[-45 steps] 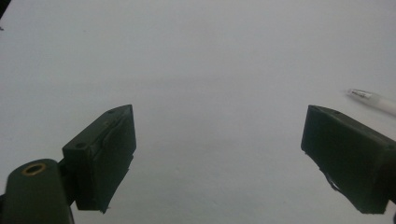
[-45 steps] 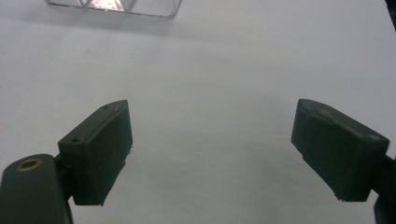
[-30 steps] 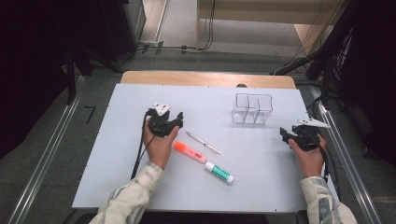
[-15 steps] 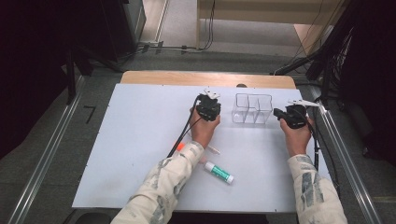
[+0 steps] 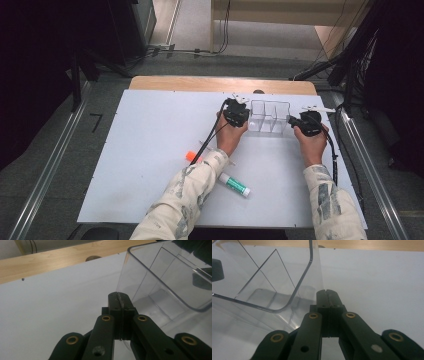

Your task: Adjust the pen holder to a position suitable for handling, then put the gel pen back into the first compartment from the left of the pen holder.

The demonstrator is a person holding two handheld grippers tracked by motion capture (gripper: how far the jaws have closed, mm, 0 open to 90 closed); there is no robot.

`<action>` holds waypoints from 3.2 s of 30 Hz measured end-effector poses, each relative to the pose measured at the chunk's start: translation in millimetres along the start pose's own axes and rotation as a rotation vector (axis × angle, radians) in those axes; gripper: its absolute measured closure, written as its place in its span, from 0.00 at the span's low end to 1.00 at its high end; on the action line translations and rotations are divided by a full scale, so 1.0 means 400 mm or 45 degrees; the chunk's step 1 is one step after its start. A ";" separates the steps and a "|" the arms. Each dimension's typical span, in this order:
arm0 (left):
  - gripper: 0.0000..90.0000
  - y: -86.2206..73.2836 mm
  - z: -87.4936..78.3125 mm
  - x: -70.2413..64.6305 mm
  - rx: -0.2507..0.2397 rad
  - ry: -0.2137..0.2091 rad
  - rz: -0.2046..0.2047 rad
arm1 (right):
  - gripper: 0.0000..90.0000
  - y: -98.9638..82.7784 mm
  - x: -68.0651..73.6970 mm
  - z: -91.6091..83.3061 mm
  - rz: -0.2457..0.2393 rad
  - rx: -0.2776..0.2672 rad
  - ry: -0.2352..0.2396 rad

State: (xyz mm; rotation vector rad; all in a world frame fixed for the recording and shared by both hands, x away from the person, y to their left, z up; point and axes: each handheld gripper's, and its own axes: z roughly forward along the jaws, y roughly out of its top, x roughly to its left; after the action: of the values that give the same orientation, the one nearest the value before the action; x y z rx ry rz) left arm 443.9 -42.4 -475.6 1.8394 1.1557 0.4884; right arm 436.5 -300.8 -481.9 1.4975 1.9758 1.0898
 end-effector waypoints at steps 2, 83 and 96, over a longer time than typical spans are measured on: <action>1.00 -0.003 -0.015 0.005 0.004 -0.003 0.001 | 0.97 0.000 0.008 -0.001 0.001 -0.003 0.016; 0.19 -0.373 -0.575 0.391 -0.045 0.389 -0.319 | 0.22 -0.171 0.170 -0.161 -0.114 0.020 0.103; 0.18 -0.374 -0.573 0.409 -0.050 0.436 -0.334 | 0.22 -0.163 0.184 -0.150 -0.125 0.009 0.132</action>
State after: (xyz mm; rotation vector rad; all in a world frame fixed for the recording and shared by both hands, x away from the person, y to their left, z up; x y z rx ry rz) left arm 285.5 233.5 -498.4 1.5775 1.5801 0.6848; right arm 329.6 -258.6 -489.1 1.3563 2.1017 1.1406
